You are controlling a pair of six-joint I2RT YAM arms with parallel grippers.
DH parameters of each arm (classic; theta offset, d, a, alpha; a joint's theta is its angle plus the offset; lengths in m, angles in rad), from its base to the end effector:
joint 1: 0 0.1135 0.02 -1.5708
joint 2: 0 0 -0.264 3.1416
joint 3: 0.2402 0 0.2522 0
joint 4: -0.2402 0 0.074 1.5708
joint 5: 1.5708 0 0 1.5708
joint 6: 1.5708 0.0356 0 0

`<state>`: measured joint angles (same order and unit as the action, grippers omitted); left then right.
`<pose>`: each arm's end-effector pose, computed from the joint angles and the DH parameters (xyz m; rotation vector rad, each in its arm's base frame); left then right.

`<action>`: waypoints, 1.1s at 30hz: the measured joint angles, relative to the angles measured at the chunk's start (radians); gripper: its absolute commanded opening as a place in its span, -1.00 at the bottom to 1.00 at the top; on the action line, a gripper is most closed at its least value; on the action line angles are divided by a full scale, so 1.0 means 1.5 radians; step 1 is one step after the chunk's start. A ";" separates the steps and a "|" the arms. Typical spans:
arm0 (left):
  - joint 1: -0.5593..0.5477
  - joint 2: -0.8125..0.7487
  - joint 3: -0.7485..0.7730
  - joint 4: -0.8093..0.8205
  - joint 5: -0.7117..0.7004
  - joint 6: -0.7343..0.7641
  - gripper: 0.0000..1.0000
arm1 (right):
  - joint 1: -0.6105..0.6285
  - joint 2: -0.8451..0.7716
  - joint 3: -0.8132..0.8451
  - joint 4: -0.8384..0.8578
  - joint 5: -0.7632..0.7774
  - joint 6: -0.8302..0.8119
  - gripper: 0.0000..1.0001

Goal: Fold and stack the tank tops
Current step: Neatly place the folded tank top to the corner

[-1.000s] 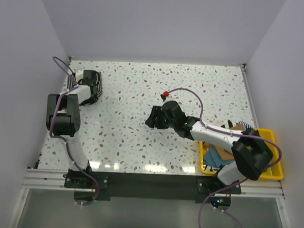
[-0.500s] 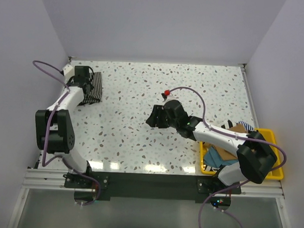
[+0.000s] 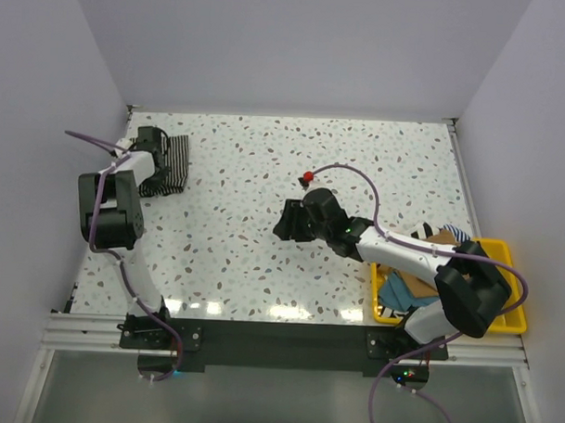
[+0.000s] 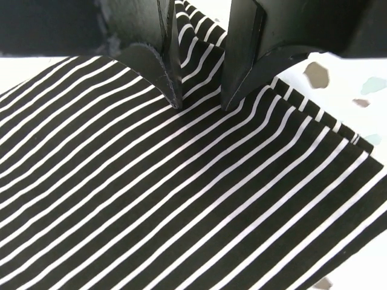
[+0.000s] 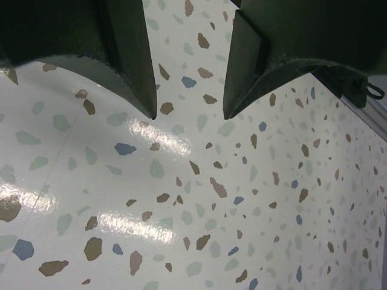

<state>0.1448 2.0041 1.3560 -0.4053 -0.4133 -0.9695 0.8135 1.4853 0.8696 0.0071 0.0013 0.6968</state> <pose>0.4087 0.0740 0.1604 -1.4399 2.0490 0.2151 0.2212 0.2340 0.2214 -0.1339 2.3064 0.8255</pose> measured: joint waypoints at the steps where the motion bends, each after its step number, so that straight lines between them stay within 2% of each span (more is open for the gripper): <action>1: 0.001 -0.005 -0.007 0.001 0.000 0.000 -0.26 | 0.000 0.000 -0.002 0.000 0.000 -0.001 0.03; 7: 0.012 0.007 0.012 -0.008 0.006 0.020 -0.26 | 0.000 -0.002 -0.006 -0.005 0.000 -0.004 0.03; 21: 0.030 0.211 0.318 -0.037 -0.007 0.083 -0.23 | 0.000 -0.050 -0.005 -0.066 0.005 -0.031 0.04; 26: 0.030 0.243 0.369 -0.032 -0.004 0.109 0.06 | 0.000 -0.050 -0.005 -0.085 0.011 -0.041 0.05; 33: 0.030 0.228 0.346 0.011 0.031 0.153 0.33 | 0.000 -0.060 0.020 -0.140 0.047 -0.052 0.16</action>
<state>0.1894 2.3466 1.8755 -0.3893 -0.3676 -0.7406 0.8135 1.3960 0.8997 -0.2031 0.0715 0.6186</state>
